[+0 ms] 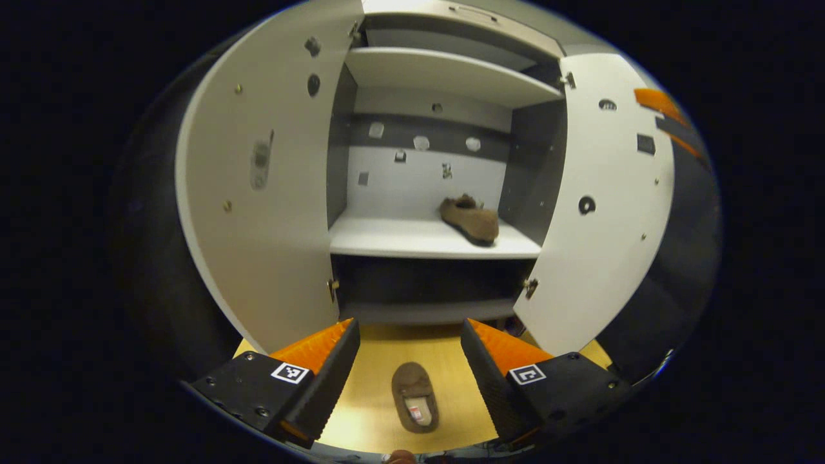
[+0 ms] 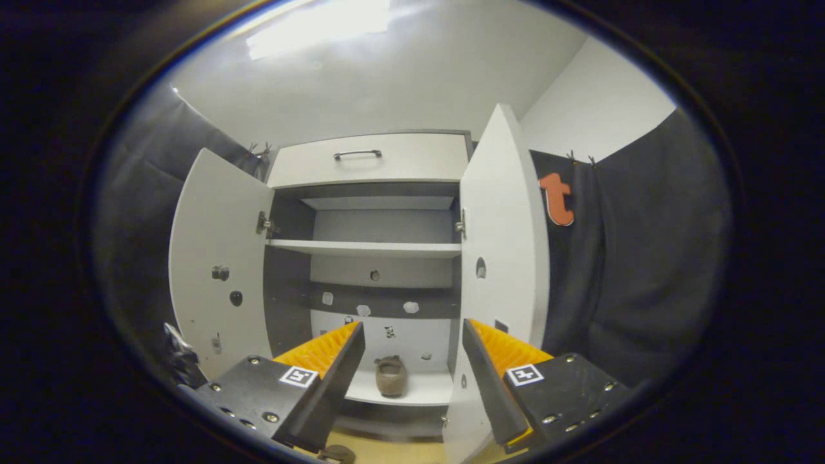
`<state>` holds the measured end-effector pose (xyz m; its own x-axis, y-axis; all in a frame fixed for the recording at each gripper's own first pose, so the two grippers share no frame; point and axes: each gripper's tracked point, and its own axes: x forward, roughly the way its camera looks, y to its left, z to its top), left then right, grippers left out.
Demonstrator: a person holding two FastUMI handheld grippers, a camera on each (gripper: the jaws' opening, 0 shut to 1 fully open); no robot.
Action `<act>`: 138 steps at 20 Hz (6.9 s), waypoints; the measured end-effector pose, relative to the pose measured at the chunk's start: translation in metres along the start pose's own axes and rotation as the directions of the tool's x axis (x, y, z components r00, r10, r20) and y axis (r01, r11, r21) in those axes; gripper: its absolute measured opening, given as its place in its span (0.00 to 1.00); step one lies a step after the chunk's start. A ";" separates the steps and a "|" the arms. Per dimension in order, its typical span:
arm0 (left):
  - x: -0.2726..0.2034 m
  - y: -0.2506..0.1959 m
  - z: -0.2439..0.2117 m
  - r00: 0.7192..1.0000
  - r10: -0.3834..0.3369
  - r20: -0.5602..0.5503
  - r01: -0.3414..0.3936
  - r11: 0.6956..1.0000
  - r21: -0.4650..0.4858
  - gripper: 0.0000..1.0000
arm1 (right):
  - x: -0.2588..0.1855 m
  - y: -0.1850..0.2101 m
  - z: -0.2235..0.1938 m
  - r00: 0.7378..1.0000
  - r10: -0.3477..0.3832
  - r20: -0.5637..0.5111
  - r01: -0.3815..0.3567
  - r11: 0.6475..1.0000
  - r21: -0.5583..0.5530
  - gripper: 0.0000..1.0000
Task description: Grab one shoe with the right hand and put it into the shoe cabinet, grab the other shoe with the left hand and put it into the shoe cabinet; then close the right door with the right hand and the left door with the left hand.
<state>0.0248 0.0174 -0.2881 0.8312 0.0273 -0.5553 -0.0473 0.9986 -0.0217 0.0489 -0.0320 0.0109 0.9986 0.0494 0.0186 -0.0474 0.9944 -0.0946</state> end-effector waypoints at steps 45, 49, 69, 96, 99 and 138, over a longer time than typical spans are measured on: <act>0.085 0.064 -0.095 0.804 -0.074 -0.590 -0.010 0.990 -0.139 0.01 | -0.040 -0.063 0.032 0.981 -0.177 0.083 0.181 0.983 -0.044 0.91; 0.080 0.070 -0.078 0.824 -0.067 -0.563 -0.016 0.990 -0.141 0.01 | -0.046 -0.065 0.032 0.981 -0.174 0.081 0.177 0.984 -0.035 0.91; 0.050 0.063 0.099 0.962 -0.119 -0.246 0.072 0.979 -0.193 0.01 | -0.042 -0.061 -0.004 0.994 -0.110 0.004 0.110 0.994 0.024 0.91; 0.203 0.092 0.354 0.996 0.013 0.085 -0.008 0.998 -0.064 0.01 | -0.055 -0.061 -0.027 0.989 -0.145 -0.036 0.143 0.988 -0.054 0.91; 0.230 0.099 0.345 0.999 0.033 0.028 -0.032 0.999 -0.040 0.01 | -0.057 -0.068 -0.035 0.984 -0.167 -0.065 0.164 0.986 -0.037 0.92; 0.166 0.131 0.401 0.978 0.157 0.141 -0.170 0.981 0.093 0.93 | -0.045 -0.065 -0.059 0.981 -0.150 -0.121 0.155 0.987 0.037 0.91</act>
<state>0.3784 0.1706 -0.0494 0.8831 0.1893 -0.4294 -0.1368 0.9791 0.1502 0.0087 -0.1044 -0.0421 0.9898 -0.1120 -0.0881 0.1076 0.9927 -0.0536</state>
